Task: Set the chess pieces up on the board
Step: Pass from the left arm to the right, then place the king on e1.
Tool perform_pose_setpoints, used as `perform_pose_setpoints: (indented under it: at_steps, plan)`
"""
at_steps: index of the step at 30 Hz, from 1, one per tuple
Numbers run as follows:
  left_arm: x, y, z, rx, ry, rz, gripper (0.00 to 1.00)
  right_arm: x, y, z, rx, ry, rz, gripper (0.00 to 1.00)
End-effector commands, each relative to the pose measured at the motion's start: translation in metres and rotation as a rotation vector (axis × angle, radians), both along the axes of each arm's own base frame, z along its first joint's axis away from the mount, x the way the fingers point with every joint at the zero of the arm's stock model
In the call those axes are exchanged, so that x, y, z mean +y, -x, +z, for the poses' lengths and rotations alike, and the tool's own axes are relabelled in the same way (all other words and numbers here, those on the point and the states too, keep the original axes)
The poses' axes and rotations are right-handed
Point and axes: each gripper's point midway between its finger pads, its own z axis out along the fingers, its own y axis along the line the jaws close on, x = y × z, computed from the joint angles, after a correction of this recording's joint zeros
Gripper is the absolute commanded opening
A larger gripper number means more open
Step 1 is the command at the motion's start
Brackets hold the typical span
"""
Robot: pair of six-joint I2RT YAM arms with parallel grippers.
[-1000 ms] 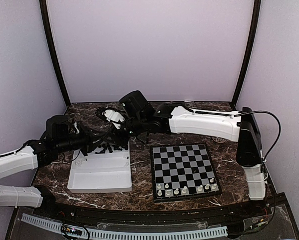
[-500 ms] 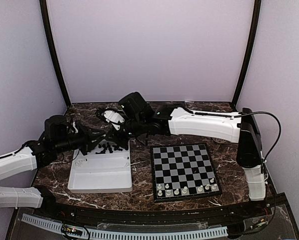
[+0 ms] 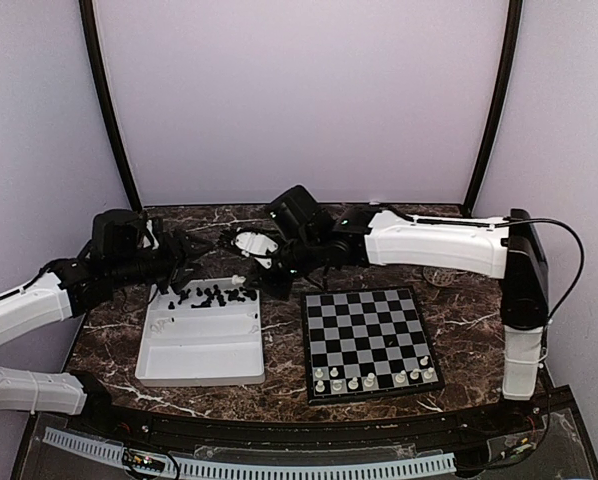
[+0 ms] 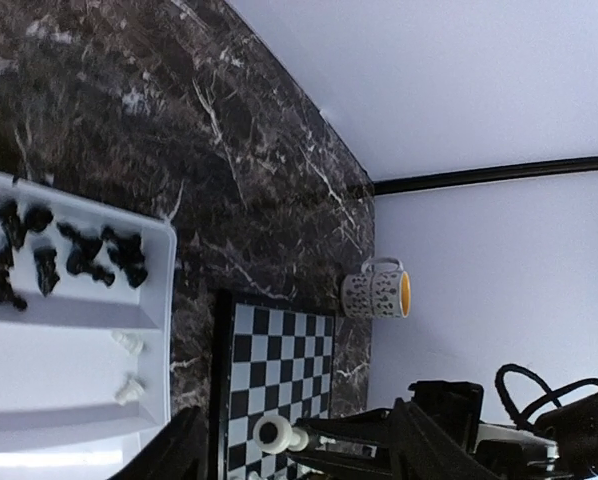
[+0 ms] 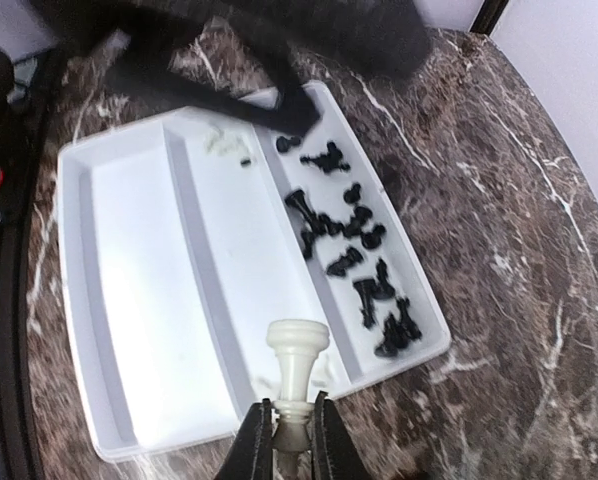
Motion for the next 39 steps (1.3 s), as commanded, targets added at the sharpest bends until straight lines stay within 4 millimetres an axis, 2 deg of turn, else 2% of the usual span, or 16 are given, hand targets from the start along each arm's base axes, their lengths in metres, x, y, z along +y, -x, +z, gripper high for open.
perform_pose_setpoints:
  at_steps: [1,2,3,4,5,6,7,8,9,10,15,18,19,24,29,39]
  plan:
    - [0.02,-0.02,0.019,-0.166,-0.321,-0.001,0.7,-0.059,0.005,0.007,-0.121,0.159,0.1,0.0]
    - [0.02,-0.025,0.031,-0.224,-0.387,-0.031,0.72,-0.072,0.007,0.0,-0.141,0.22,0.124,0.0]
    - [0.024,-0.033,0.028,-0.231,-0.452,-0.02,0.72,-0.088,0.006,-0.008,-0.172,0.293,0.131,0.0]
    - [0.025,-0.039,0.038,-0.283,-0.522,-0.043,0.75,-0.101,0.007,-0.014,-0.192,0.352,0.147,0.0]
    - [0.028,-0.047,0.033,-0.281,-0.583,-0.037,0.78,-0.115,0.008,-0.02,-0.213,0.419,0.165,0.0]
    - [0.033,-0.055,0.043,-0.324,-0.659,-0.031,0.79,-0.129,0.007,-0.026,-0.235,0.487,0.172,0.0]
    - [0.035,-0.063,0.036,-0.316,-0.708,-0.034,0.85,-0.142,0.008,-0.03,-0.245,0.547,0.192,0.0]
    - [0.043,-0.071,0.042,-0.336,-0.769,-0.007,0.89,-0.156,0.01,-0.034,-0.252,0.61,0.213,0.0]
    - [0.045,-0.078,0.035,-0.325,-0.805,-0.004,0.96,-0.167,0.012,-0.036,-0.259,0.657,0.229,0.0]
    - [0.051,-0.085,0.037,-0.337,-0.848,0.005,0.97,-0.179,0.016,-0.039,-0.262,0.71,0.263,0.0]
    - [0.057,-0.108,0.017,-0.324,-0.912,-0.042,0.99,-0.242,0.044,-0.051,-0.179,0.955,0.407,0.0]
    - [0.063,-0.114,0.007,-0.288,-0.867,-0.054,0.97,-0.275,0.061,-0.06,-0.1,1.088,0.45,0.0]
    - [0.071,-0.117,0.001,-0.26,-0.849,-0.048,0.96,-0.282,0.066,-0.062,-0.078,1.11,0.453,0.0]
    - [0.071,-0.116,-0.006,-0.224,-0.678,-0.096,0.91,-0.293,0.095,-0.075,0.005,1.173,0.485,0.0]
    - [0.078,-0.116,-0.007,-0.202,-0.636,-0.064,0.91,-0.306,0.111,-0.089,0.013,1.246,0.541,0.02]
    - [0.075,-0.112,-0.012,-0.189,-0.616,-0.078,0.91,-0.288,0.117,-0.099,0.052,1.229,0.574,0.03]
